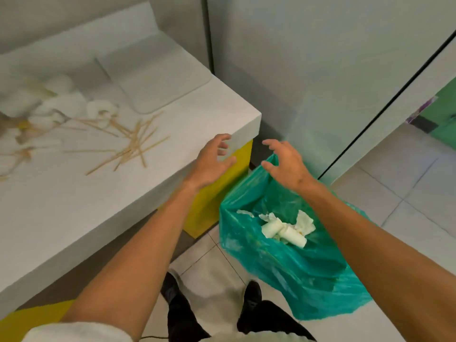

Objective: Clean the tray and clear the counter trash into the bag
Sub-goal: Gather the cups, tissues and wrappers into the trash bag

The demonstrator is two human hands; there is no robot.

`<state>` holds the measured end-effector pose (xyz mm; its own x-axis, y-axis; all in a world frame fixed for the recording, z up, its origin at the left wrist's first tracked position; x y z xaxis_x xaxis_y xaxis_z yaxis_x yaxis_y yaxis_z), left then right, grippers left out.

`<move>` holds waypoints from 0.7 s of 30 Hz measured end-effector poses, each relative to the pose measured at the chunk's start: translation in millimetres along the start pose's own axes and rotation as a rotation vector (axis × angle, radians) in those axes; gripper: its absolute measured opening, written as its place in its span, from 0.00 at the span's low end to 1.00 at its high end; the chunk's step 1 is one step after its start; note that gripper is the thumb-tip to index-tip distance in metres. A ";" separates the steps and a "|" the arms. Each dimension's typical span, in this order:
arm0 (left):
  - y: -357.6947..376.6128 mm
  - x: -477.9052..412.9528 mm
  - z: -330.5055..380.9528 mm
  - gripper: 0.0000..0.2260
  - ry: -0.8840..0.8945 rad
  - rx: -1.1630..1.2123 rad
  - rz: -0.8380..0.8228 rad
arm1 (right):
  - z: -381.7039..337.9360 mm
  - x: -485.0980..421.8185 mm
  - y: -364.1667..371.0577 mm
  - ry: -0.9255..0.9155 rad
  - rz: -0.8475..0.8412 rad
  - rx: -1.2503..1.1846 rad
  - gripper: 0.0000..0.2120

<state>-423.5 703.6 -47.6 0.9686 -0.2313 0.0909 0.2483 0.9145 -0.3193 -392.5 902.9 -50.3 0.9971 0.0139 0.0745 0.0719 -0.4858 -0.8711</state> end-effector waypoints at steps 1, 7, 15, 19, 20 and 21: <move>-20.2 3.8 7.5 0.22 0.014 -0.001 0.024 | -20.7 -8.2 -1.5 -0.038 0.012 -0.015 0.25; -135.4 37.9 20.4 0.18 0.046 0.012 0.166 | -135.7 -35.6 9.5 -0.243 0.016 -0.063 0.23; -285.9 79.0 -9.1 0.15 0.049 -0.014 0.354 | -270.6 -68.2 58.2 -0.390 -0.043 -0.077 0.21; -365.3 84.2 -33.6 0.14 0.044 -0.037 0.425 | -339.2 -91.1 90.5 -0.432 -0.077 -0.071 0.21; -379.7 83.6 -38.3 0.13 0.046 -0.050 0.437 | -351.2 -96.3 96.0 -0.432 -0.084 -0.067 0.21; -396.2 82.0 -43.9 0.13 0.046 -0.060 0.448 | -364.8 -102.7 101.9 -0.431 -0.086 -0.061 0.21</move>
<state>-442.0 307.7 45.0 0.9797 0.1675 -0.1100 -0.1968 0.9073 -0.3715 -496.4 533.1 30.4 0.9072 0.4140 -0.0749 0.1667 -0.5171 -0.8395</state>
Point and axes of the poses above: each hand's wrist, its own x-axis away from the middle knuckle, its own y-axis out of the palm, z = x × y, the point moved 6 cm from there along -x, towards the middle knuckle, and after that the axes turned 10 degrees about x, right-handed, at the moved point
